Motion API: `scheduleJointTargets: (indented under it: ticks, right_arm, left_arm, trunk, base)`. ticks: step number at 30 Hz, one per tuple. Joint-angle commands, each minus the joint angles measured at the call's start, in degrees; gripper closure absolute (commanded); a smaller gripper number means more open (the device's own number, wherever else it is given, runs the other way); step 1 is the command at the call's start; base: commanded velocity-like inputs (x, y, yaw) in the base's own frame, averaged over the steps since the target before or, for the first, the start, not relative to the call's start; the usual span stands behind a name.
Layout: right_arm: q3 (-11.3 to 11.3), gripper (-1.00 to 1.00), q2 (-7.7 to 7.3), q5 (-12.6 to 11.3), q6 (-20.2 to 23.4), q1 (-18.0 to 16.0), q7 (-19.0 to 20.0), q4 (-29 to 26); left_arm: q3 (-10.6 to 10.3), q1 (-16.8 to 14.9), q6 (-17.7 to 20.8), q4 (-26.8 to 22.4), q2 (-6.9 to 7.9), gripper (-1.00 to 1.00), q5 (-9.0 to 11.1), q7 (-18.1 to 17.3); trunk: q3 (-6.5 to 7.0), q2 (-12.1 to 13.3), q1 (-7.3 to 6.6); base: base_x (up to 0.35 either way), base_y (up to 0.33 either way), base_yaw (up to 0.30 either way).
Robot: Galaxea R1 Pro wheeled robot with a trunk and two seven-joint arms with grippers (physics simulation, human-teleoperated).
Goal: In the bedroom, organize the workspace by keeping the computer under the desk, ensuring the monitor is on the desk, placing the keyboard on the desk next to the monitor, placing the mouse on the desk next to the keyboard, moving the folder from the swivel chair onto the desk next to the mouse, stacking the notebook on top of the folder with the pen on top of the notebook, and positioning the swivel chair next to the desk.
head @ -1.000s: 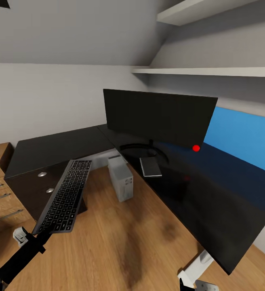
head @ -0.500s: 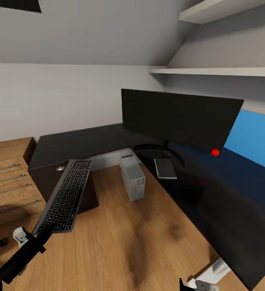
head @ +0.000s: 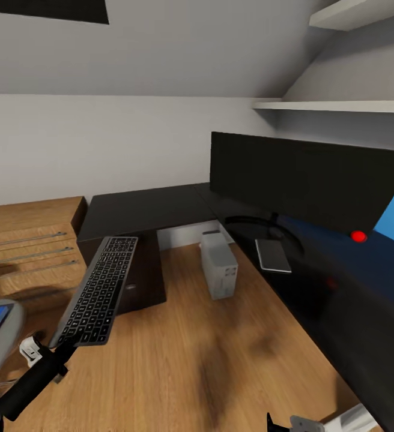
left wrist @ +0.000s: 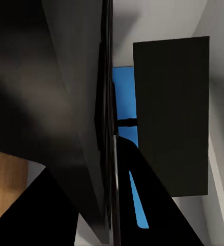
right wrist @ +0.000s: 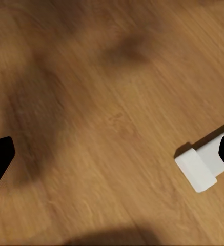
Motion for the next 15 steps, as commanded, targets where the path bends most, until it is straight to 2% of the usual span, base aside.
scheduleJointTargets:
  ticks: [1,4,5,11,13,15]
  right_arm:
    - [-0.03,-1.00,0.01,-0.02,-0.23,-0.05,-0.13,0.09]
    - [-0.03,-1.00,0.01,-0.02,-0.23,-0.05,-0.13,0.09]
    - [-0.03,-1.00,0.01,-0.02,-0.23,-0.05,-0.13,0.09]
    - [-0.03,-1.00,0.01,-0.02,-0.23,-0.05,-0.13,0.09]
    - [-0.05,-1.00,0.01,-0.02,-0.23,-0.05,-0.13,0.09]
    - [-0.04,-1.00,0.01,-0.02,-0.23,-0.05,-0.13,0.09]
  left_arm:
    - [-0.01,-0.04,0.45,-0.01,0.01,1.00,0.51,0.06]
    - [-0.89,-0.04,0.45,-0.01,-0.02,1.00,0.51,0.07]
    - [-1.78,-0.04,0.45,-0.01,0.00,1.00,0.51,0.07]
    - [-2.38,-0.04,0.43,-0.04,0.01,1.00,0.38,0.07]
    - [-2.46,-0.04,0.39,-0.60,0.05,1.00,-0.04,0.03]
    - [-2.50,-0.04,0.39,-1.68,0.09,1.00,-1.29,0.01]
  trunk:
    - [-0.05,-0.02,-0.01]
    - [-0.05,-0.02,-0.01]
    - [-0.05,-0.02,-0.01]
    - [-0.05,-0.02,-0.01]
    - [-0.05,-0.02,-0.01]
    - [-0.05,-0.02,-0.01]
  base:
    - [0.000,0.000,0.270]
    - [0.000,0.000,0.204]
    - [0.000,0.000,0.065]
    - [0.000,0.000,0.026]
    - [0.000,0.000,0.006]
    - [0.000,0.000,0.003]
